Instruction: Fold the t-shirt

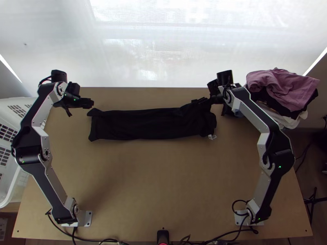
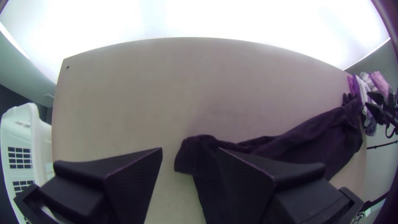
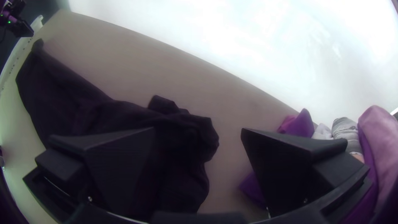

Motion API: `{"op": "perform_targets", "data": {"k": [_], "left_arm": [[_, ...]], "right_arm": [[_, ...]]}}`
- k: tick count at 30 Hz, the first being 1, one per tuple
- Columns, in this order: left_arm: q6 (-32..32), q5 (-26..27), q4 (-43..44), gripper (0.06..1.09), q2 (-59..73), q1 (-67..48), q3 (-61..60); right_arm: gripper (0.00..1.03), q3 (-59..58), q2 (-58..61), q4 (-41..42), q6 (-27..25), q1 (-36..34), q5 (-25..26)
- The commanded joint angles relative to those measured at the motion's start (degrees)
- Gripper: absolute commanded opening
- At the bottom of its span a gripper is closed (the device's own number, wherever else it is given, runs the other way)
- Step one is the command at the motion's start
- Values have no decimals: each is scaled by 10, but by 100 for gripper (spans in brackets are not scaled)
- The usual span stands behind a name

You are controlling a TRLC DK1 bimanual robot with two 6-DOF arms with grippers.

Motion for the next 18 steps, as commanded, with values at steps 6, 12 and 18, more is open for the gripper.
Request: {"op": "perform_targets", "data": {"k": [6, 12, 18], "left_arm": [[0, 31, -59, 91, -144, 8, -175], [-6, 31, -40, 91, -147, 7, -226], [-15, 30, -6, 91, -136, -7, -228]], "right_arm": [[98, -2, -58, -35, 4, 128, -1], [98, -5, -22, -35, 0, 171, -1], [98, -5, 10, -35, -4, 178, -1]]}}
